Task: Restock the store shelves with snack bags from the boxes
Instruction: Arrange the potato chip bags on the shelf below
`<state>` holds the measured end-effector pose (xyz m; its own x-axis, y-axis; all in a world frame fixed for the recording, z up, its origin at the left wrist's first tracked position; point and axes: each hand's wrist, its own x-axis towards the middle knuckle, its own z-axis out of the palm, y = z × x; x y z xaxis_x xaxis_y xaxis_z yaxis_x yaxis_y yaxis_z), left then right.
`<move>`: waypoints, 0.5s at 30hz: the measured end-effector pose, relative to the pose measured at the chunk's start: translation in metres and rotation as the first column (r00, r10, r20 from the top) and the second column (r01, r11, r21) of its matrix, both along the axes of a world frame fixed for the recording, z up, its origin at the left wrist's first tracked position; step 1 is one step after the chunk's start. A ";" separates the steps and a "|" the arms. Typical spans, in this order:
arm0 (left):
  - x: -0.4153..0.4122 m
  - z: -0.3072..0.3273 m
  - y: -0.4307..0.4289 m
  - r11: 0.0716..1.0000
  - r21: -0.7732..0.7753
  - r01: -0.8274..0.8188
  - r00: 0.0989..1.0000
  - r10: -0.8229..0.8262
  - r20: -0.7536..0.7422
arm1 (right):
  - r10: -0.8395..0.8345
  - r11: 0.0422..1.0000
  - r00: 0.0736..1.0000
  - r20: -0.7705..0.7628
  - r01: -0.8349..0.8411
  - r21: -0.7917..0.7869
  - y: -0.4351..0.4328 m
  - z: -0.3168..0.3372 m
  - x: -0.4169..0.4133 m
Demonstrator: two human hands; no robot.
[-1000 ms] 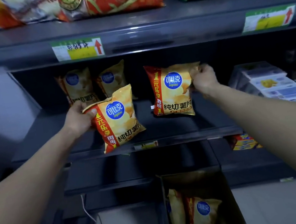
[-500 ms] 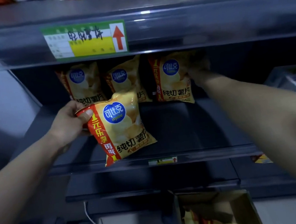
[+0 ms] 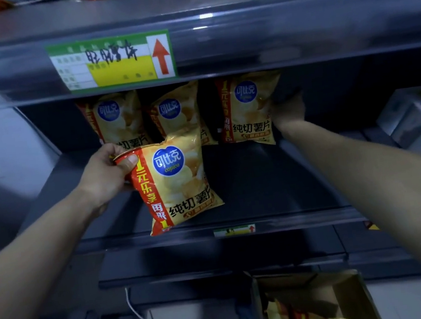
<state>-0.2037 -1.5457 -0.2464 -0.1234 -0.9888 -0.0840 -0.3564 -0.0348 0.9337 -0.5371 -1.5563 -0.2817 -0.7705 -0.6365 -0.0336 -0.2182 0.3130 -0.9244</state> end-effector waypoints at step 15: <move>0.025 0.018 -0.012 0.996 0.027 -0.089 0.982 0.092 -0.162 | 0.793 0.541 0.536 0.289 -0.838 0.070 0.045 0.017 0.144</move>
